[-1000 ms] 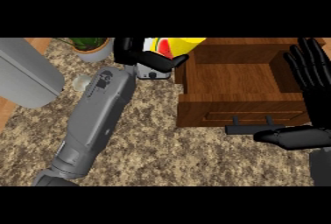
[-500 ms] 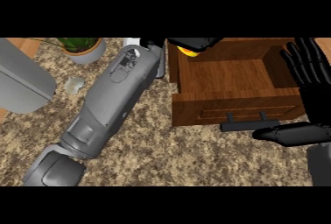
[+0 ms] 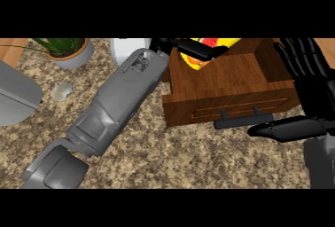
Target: Pick up the cup, place it into the drawer and close the drawer
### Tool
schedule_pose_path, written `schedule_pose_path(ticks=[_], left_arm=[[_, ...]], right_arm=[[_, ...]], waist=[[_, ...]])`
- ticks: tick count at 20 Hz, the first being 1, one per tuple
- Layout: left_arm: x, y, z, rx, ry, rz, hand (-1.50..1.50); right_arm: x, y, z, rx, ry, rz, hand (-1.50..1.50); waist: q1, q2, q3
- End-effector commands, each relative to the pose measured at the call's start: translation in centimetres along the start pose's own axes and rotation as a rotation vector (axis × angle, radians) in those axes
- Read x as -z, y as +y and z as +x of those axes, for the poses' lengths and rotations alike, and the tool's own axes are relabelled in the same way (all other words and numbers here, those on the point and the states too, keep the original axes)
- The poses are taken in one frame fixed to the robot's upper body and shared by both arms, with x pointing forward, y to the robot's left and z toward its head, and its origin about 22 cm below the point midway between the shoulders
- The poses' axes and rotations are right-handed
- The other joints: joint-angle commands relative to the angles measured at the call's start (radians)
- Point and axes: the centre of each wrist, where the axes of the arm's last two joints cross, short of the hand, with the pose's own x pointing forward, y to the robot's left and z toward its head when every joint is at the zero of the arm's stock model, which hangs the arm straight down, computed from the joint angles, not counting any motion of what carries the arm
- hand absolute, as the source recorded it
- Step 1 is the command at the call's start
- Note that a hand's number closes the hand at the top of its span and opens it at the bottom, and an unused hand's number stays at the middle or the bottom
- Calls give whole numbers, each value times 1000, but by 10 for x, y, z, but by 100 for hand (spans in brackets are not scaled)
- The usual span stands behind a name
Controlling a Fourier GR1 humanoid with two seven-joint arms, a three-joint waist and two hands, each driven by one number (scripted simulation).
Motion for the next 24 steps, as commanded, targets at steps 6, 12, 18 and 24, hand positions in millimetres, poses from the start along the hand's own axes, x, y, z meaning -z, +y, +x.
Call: schedule_pose_path(ticks=[6, 12, 18, 24], left_arm=[[-16, -2, -37, 55, 74, -81, -150], [-15, -2, -29, -128, 9, -28, -150], [-13, -2, -18, -305, -136, 19, -150], [-9, -1, -13, -331, -141, 103, -150]], right_arm=[[12, 5, 4, 27, -44, 69, -150], [19, 35, 5, 160, -70, 278, -150], [25, 46, 3, 213, -34, 552, 150], [10, 43, 6, -93, 177, 779, 150]], waist=[[-74, 20, 0], [-86, 24, -1], [-61, 19, -3], [-4, -7, -3]])
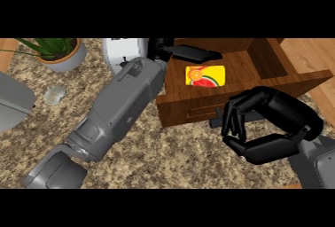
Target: Pick up the cup, place it into the drawer and close the drawer
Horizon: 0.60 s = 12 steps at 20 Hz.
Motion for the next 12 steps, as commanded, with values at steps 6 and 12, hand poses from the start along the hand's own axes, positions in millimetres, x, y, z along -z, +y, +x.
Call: schedule_pose_path(ticks=[6, 12], left_arm=[[-3, 9, -10, -56, -2, 83, -150], [-19, 17, -27, -116, -31, 72, -150]], right_arm=[[-14, 7, -7, -362, 289, 19, -150], [-7, 46, -88, -408, 443, 22, -150]], waist=[[99, -16, 1], [167, -22, 2]])
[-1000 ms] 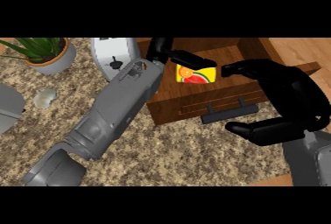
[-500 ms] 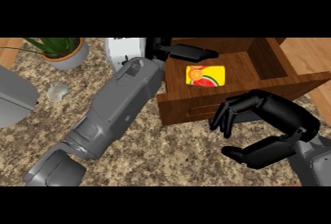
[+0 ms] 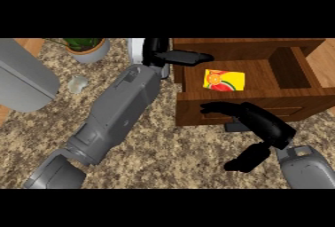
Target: Pick up the cup, place it into the drawer and close the drawer
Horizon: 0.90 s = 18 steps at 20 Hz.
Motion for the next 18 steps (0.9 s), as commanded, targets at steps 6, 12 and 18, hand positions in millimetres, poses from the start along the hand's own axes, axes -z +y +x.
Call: schedule_pose_path(ticks=[6, 12, 18], left_arm=[[-25, 35, -22, -59, -28, 17, -150], [-26, 56, -12, -88, -18, 1, -150], [-39, 81, -16, -95, -15, 7, -150]], right_arm=[[40, 54, -78, -116, 189, 114, -150], [52, 21, -124, -95, 246, 23, 150], [62, -34, -127, -79, 172, -169, 150]], waist=[[89, -8, 1], [139, -5, 3], [158, 4, 4]])
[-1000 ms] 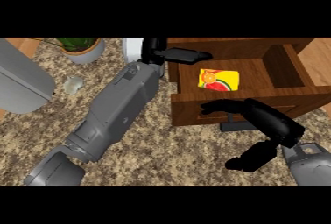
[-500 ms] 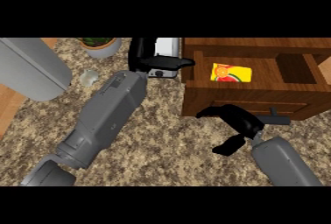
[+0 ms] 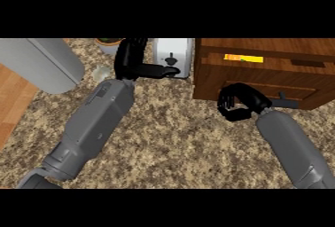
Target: Pick up the cup, place it into the drawer and close the drawer
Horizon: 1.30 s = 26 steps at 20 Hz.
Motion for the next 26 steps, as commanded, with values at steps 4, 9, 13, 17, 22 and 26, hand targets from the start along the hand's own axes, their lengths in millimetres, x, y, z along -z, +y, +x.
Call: schedule_pose_path(ticks=[4, 9, 13, 17, 22, 26], left_arm=[[-18, 33, -1, -6, 23, -34, -150], [-9, 26, 12, -17, 3, -54, -150], [-13, 39, 13, -22, 21, -65, -150], [-17, 39, 10, -17, 23, -81, -150], [-20, 44, 11, -49, 23, -81, -150], [-21, 46, 11, -48, 19, -92, -150]], right_arm=[[3, -68, -10, 47, -18, -213, 150], [9, -108, 7, 88, 44, -296, 150], [-6, -129, 3, 105, 18, -331, 150], [-3, -132, 10, 134, -5, -331, 150], [-18, -152, 8, 149, -26, -336, 150], [-20, -151, 7, 162, -30, -332, 150]], waist=[[47, 20, 4], [80, 25, 3], [91, 30, 3], [99, 33, 3], [108, 35, 1], [123, 38, 1]])
